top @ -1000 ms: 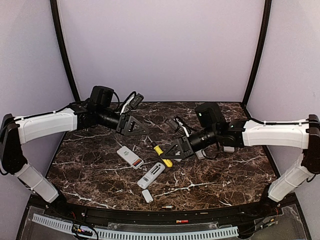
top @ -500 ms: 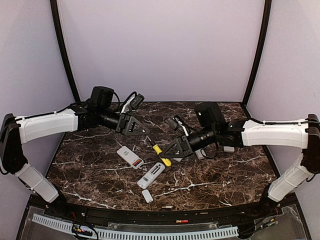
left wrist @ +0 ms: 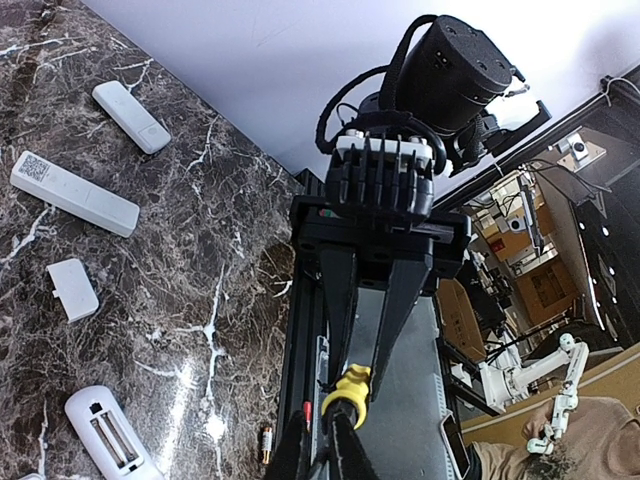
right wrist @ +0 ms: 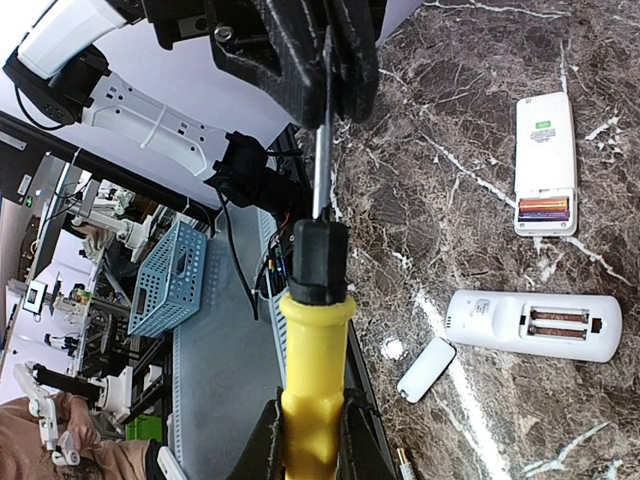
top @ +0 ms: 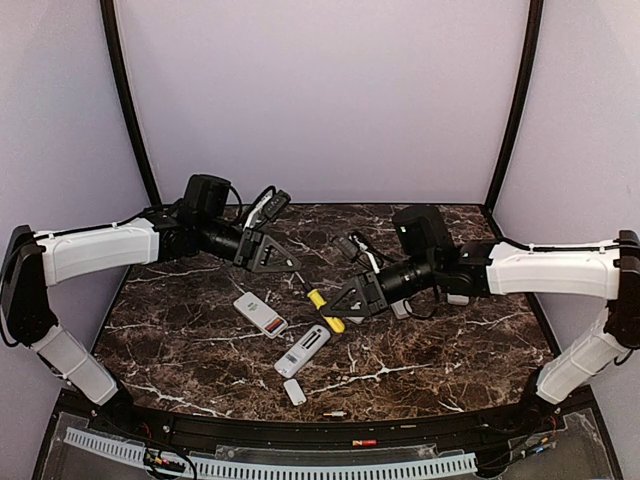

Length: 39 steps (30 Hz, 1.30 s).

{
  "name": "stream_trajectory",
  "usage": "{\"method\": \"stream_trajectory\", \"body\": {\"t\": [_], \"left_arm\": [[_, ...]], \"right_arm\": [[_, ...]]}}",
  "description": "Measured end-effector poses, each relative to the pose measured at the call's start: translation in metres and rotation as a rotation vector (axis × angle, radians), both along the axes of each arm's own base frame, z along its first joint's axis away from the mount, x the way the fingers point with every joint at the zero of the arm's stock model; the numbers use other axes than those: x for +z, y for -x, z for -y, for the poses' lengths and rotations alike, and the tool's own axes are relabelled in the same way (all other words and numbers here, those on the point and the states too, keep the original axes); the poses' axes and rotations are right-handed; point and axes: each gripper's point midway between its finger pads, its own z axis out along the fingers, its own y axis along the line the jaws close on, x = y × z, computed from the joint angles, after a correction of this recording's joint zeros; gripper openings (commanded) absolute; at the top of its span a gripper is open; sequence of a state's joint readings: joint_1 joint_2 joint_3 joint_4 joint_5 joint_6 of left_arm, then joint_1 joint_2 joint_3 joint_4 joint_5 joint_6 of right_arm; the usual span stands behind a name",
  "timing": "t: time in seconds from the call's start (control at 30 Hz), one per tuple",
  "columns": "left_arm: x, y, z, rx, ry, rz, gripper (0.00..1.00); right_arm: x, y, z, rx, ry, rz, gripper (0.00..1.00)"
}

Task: Unload the batteries from the remote control
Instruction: Pass from the right arm to the left, then pass from the left arm to the right

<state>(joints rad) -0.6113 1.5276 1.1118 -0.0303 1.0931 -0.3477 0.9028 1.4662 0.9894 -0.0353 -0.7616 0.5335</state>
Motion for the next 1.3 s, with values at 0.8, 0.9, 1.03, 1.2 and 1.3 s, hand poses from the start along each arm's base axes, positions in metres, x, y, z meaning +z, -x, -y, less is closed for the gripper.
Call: {"method": "stream_trajectory", "body": {"t": [0.8, 0.9, 1.03, 1.2, 1.3], "left_arm": [[0.015, -0.022, -0.004, 0.222, 0.087, -0.029, 0.0], [0.038, -0.029, -0.011, 0.321, 0.163, 0.006, 0.0], [0.065, -0.033, -0.02, 0.399, 0.248, 0.041, 0.0], [0.084, -0.037, -0.025, 0.442, 0.304, 0.058, 0.0], [0.083, -0.038, -0.025, 0.452, 0.306, 0.049, 0.0]], "right_arm": [[0.015, -0.035, 0.026, -0.267, -0.092, 0.076, 0.82], [0.016, -0.042, 0.034, -0.349, -0.137, 0.075, 0.82], [0.02, -0.049, 0.036, -0.419, -0.204, 0.066, 0.79], [0.043, -0.054, 0.029, -0.446, -0.305, 0.084, 0.7], [0.054, -0.056, 0.026, -0.453, -0.356, 0.091, 0.65]]}}
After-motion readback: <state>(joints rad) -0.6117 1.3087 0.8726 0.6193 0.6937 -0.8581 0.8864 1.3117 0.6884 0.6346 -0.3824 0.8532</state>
